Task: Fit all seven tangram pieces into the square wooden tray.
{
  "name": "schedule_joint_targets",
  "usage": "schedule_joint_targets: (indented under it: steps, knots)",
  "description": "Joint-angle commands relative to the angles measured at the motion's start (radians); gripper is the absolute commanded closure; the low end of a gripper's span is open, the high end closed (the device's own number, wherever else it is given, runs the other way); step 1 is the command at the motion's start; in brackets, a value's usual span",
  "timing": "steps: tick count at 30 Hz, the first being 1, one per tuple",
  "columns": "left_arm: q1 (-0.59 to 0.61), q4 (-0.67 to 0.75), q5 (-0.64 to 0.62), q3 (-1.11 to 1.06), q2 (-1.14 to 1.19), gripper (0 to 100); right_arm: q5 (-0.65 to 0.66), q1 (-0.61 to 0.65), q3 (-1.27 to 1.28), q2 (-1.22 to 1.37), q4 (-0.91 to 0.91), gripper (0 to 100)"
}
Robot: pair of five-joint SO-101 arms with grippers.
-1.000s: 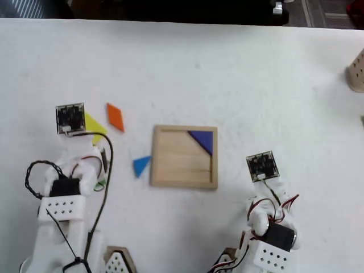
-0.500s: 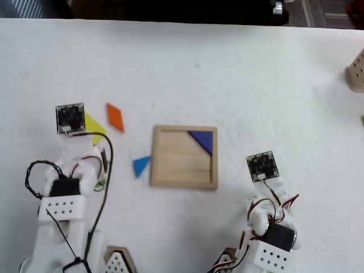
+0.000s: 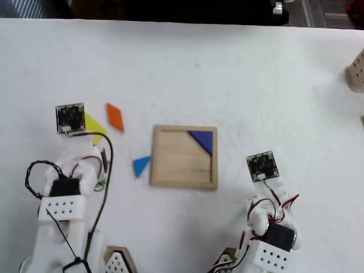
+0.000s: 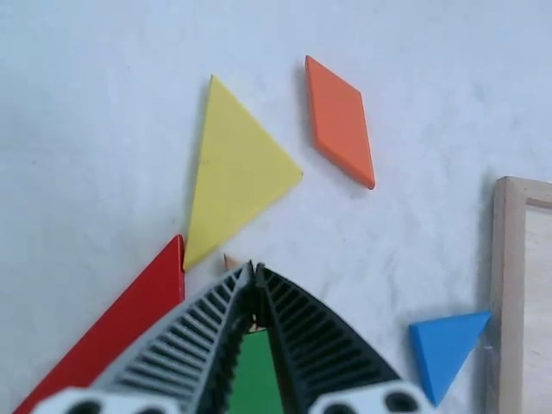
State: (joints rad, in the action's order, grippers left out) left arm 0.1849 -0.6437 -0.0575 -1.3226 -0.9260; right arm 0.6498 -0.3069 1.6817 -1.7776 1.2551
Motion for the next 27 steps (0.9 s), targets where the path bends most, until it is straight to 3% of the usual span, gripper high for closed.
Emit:
schedule_joint_targets:
  steps: [1, 27]
  knots:
    - [0.004, 0.035, 0.012, 0.006, -0.016, 98, 0.005, 0.001, 0.009, -0.001, 0.007, 98.1]
    - [-0.007, 0.035, 0.012, 0.006, -0.016, 97, 0.005, 0.001, 0.009, -0.001, 0.007, 98.1]
